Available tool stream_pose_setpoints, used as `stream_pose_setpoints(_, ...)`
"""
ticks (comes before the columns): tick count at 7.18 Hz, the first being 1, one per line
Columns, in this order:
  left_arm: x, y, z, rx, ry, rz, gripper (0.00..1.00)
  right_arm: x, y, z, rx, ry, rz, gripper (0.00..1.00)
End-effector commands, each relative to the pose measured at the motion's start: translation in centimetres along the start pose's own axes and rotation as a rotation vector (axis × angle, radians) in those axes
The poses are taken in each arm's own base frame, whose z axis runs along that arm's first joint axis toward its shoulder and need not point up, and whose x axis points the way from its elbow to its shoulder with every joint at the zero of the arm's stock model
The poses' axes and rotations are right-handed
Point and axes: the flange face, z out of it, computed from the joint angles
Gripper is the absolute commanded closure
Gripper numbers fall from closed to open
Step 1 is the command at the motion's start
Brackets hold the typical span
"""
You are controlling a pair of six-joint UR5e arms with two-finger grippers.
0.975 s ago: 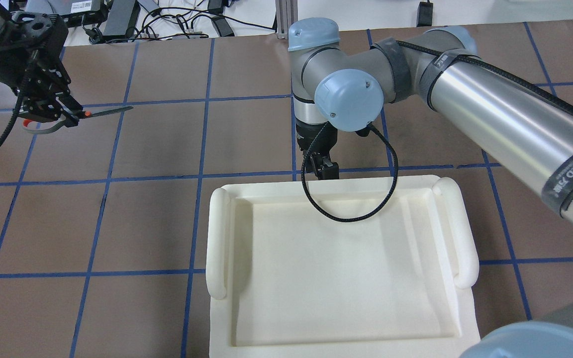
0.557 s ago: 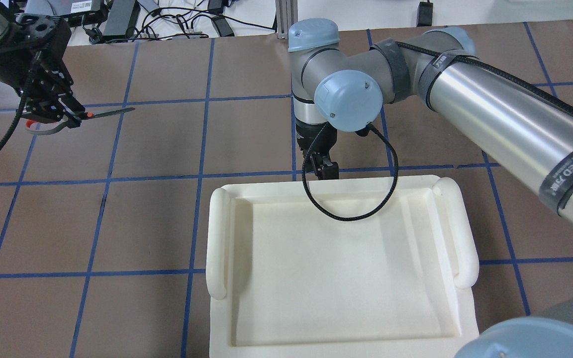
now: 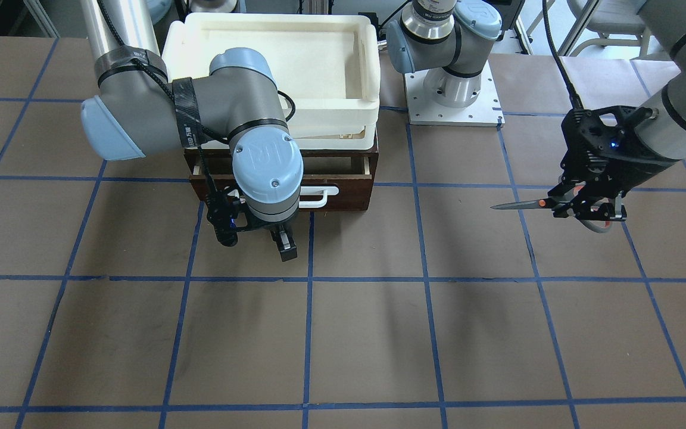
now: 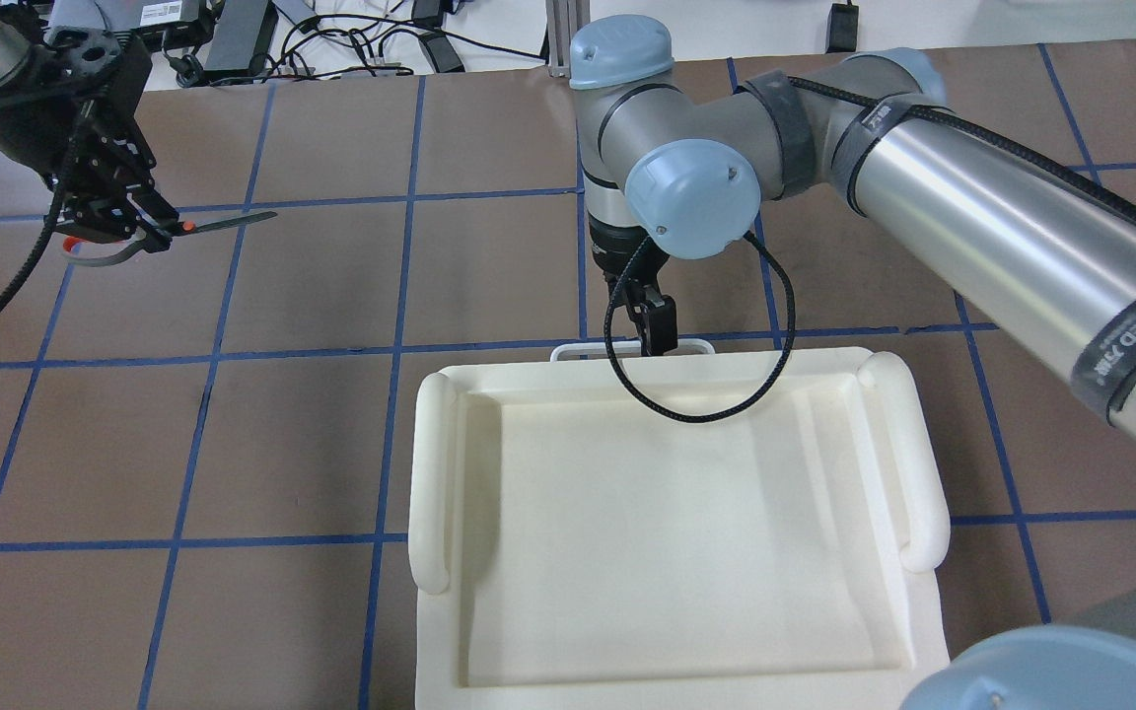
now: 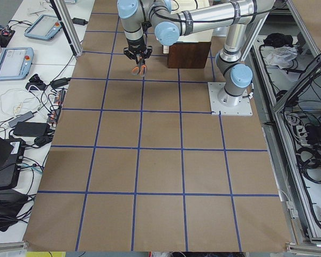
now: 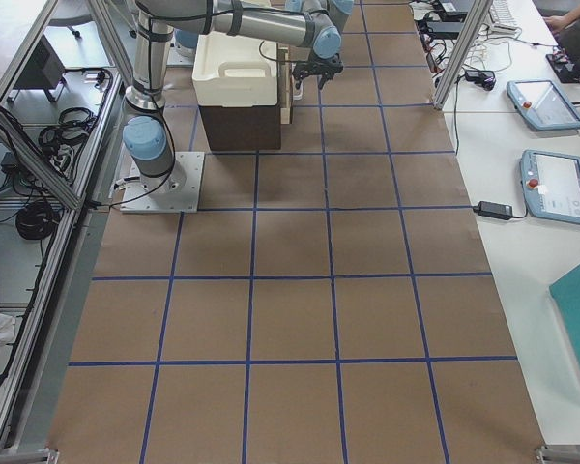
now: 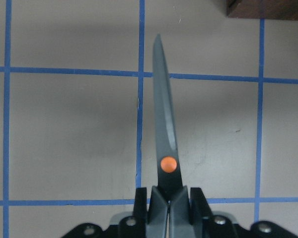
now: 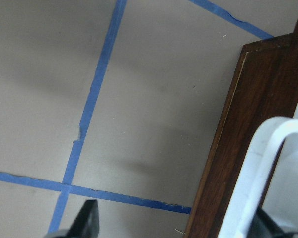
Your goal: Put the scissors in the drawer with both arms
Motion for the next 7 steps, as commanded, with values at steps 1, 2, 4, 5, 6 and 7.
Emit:
stream_pose_setpoints(1,-0.2,-1.9,0.4,-0.006,0.001,-0.019,1.00,-0.5,-0.5,-0.6,0.001,-0.038,-0.006,0.00)
stream_pose_setpoints(2,-0.1,-2.1,0.3,-0.005,-0.001,-0.021,1.00,-0.7,-0.7,-1.0,0.003,-0.049,-0.016,0.00)
stream_pose_setpoints(4,0.2,-5.0,0.3,-0.017,-0.002,0.016,1.00,-1.1,-1.0,-1.2,0.002,-0.075,-0.030,0.00)
stream_pose_setpoints(5,-0.2,-5.1,1.1,-0.013,0.013,-0.022,1.00,-1.2,-1.6,-1.4,-0.001,-0.079,-0.032,0.00)
stream_pose_setpoints(6,-0.3,-5.2,1.1,-0.009,0.011,-0.028,1.00,-1.5,-2.1,-1.7,-0.004,-0.093,-0.042,0.00)
stream_pose_setpoints(7,-0.3,-5.3,1.2,-0.004,0.012,-0.030,1.00,-2.0,-2.1,-1.9,-0.005,-0.096,-0.042,0.00)
